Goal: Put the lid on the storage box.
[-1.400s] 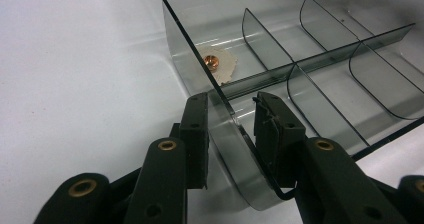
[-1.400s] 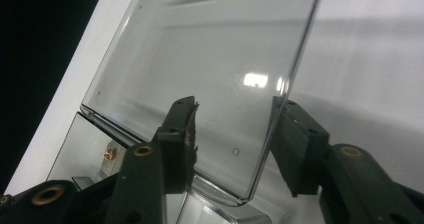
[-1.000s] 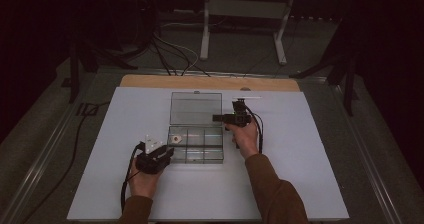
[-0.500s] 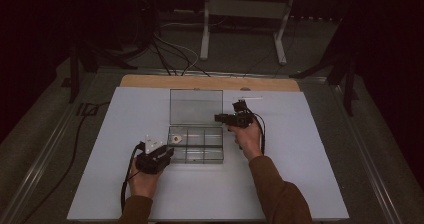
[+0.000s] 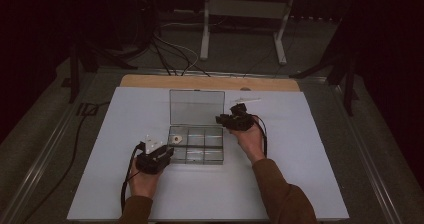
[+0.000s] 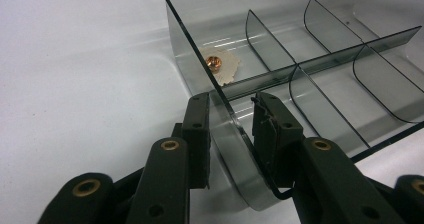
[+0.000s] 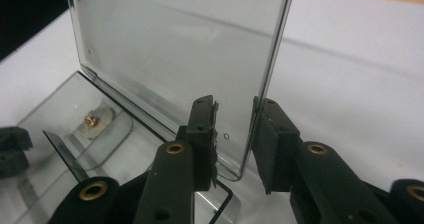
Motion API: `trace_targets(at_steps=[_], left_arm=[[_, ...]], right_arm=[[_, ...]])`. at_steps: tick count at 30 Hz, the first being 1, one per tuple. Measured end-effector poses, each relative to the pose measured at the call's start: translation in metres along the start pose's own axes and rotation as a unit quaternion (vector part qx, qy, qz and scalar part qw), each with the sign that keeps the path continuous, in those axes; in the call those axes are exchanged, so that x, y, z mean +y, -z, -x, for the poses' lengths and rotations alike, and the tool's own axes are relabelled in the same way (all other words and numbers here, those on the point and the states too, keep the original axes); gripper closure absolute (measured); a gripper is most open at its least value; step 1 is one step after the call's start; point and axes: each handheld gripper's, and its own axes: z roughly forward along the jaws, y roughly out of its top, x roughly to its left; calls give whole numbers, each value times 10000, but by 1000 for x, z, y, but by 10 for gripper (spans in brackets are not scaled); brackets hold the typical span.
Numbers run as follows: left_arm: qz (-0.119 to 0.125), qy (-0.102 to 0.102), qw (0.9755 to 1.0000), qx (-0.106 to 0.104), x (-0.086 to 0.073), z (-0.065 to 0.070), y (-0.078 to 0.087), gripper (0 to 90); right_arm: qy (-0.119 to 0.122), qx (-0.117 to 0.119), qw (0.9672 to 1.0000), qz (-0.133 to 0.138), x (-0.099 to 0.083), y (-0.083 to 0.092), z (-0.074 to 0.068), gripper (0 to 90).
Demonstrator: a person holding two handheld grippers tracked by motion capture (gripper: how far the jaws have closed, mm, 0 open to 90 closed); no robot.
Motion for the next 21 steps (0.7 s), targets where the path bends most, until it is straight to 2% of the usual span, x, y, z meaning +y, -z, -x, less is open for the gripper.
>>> trace_targets(at_steps=[4, 5, 10, 14, 21], left_arm=[[3, 4, 10000, -1, 0, 0, 0, 712], [2, 3, 10000, 0, 0, 0, 0, 712], [2, 6, 10000, -1, 0, 0, 0, 712], [4, 5, 10000, -5, 0, 0, 0, 712], [15, 11, 10000, -12, 0, 0, 0, 711]], right_arm=[[166, -88, 9998, -2, 0, 1, -3, 710], [276, -127, 9995, 7, -1, 3, -5, 710], [422, -195, 9989, 17, -2, 4, -8, 711], [690, -322, 9971, -17, -3, 6, -12, 713], [857, -421, 9954, -19, -4, 8, -16, 718]])
